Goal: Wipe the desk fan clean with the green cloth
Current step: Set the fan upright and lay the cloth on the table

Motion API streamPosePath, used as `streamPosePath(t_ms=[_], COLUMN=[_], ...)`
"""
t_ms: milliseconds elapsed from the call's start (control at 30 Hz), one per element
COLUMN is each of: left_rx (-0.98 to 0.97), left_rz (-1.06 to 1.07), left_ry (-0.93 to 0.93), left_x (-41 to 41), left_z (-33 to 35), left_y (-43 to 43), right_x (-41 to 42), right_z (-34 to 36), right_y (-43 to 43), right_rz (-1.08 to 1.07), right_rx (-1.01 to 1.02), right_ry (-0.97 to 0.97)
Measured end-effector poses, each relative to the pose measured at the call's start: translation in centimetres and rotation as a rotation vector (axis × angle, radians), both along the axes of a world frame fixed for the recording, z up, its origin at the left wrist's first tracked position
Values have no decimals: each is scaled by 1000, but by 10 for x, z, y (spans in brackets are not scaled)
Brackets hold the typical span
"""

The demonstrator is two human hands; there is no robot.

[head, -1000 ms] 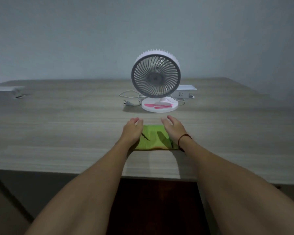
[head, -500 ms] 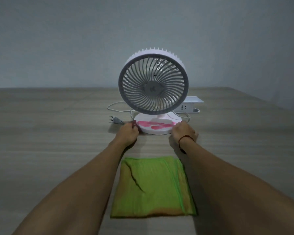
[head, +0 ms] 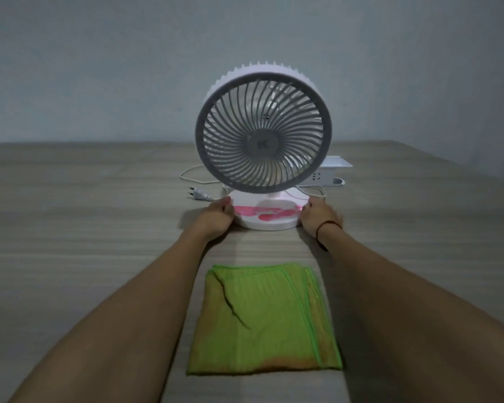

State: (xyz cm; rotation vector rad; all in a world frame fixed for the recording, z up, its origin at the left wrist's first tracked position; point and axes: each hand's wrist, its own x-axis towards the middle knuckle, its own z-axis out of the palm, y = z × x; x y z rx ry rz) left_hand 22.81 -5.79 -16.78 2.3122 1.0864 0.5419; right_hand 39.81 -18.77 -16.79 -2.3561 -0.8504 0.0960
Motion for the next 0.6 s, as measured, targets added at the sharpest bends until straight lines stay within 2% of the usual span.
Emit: streamPosePath(t_ms=[267,600], left_rx=[-52,-3], left_rz=[48,117], left_ry=[71,60], left_x=[-45,-88], left_z=[8,-3], left_y=[-59,-124], right_x=[-41,-92], right_z=[5,5], right_y=[-52,-117], right_rz=[71,107], right_rx=[12,36], right_ry=[31,21])
